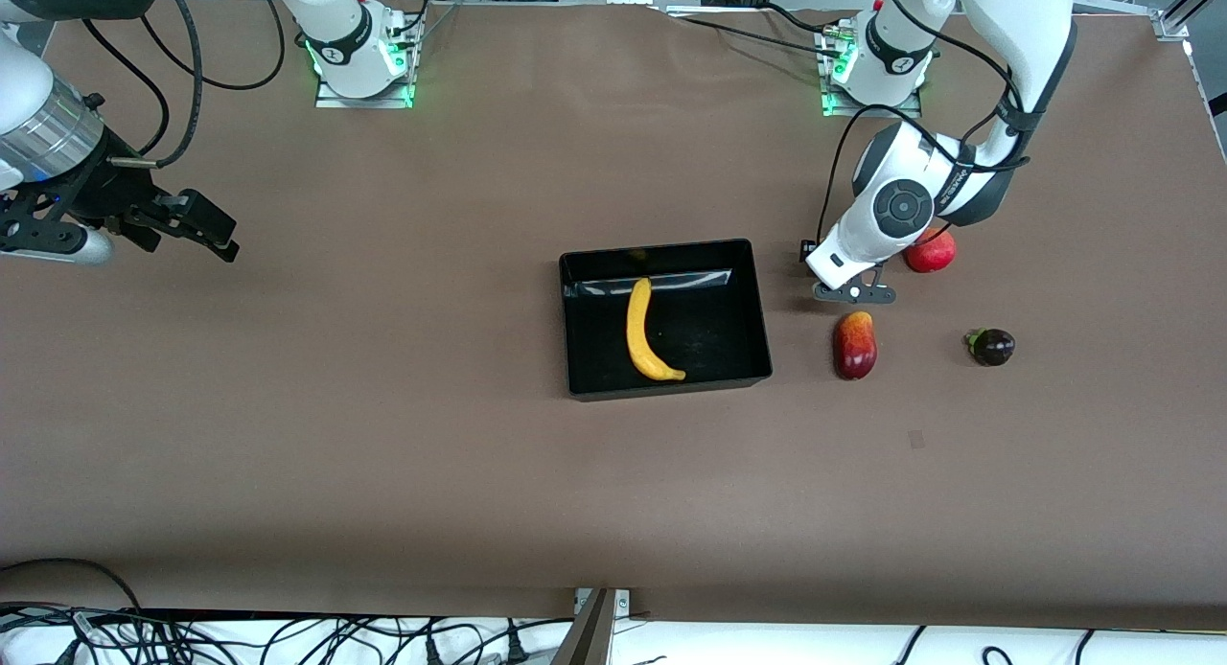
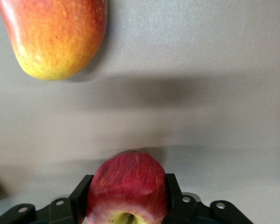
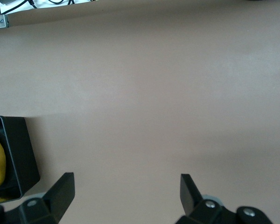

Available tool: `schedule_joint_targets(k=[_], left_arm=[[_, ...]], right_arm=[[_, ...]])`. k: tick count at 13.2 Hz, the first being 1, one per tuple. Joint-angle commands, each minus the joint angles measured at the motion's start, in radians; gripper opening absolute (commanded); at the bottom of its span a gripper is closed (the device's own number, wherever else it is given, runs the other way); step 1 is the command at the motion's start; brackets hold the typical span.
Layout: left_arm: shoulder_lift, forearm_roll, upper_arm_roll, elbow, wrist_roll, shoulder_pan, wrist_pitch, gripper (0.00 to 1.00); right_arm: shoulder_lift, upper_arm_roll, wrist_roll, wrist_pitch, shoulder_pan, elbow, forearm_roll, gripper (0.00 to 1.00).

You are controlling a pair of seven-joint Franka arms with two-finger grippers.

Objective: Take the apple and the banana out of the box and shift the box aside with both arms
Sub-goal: 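Lower the apple onto the table and open the left gripper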

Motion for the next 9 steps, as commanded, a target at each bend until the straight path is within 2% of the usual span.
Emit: schedule_joint_targets(k=[1,2,3,4,5,7,9], left_arm=[[-0.069,0.013,-0.007,0.026,0.000,0.013,-0.048,1.00],[-0.091,0.012,-0.010,0.100,-0.006,0.013,-0.141,1.00],[-0.089,0.001,-0.013,0.217,-0.018,-0.003,-0.290,1.00],[-0.065,-0.005,-0.033,0.334,-0.044,-0.022,-0.407,1.00],[-0.019,-0.005,-0.053,0.444,-0.099,-0.039,-0.465,1.00],[0.089,-0.010,-0.073,0.629,-0.217,-0.111,-0.495,1.00],[0.269,-0.039,-0.073,0.837,-0.300,-0.205,-0.485,1.00]], right_arm=[[-0.002,0.001,0.019,-0.006,0.003,0.009,-0.017,1.00],[-0.002,0.001,0.019,-0.006,0.003,0.010,-0.017,1.00],[-0.002,0.003,0.019,-0.004,0.003,0.009,-0.015,1.00],[-0.004,0.003,0.019,-0.007,0.003,0.009,-0.015,1.00],[-0.004,0.003,0.019,-0.006,0.003,0.009,-0.015,1.00],[-0.004,0.004,0.021,-0.004,0.003,0.009,-0.015,1.00],[-0.004,0.004,0.021,-0.003,0.003,0.010,-0.015,1.00]])
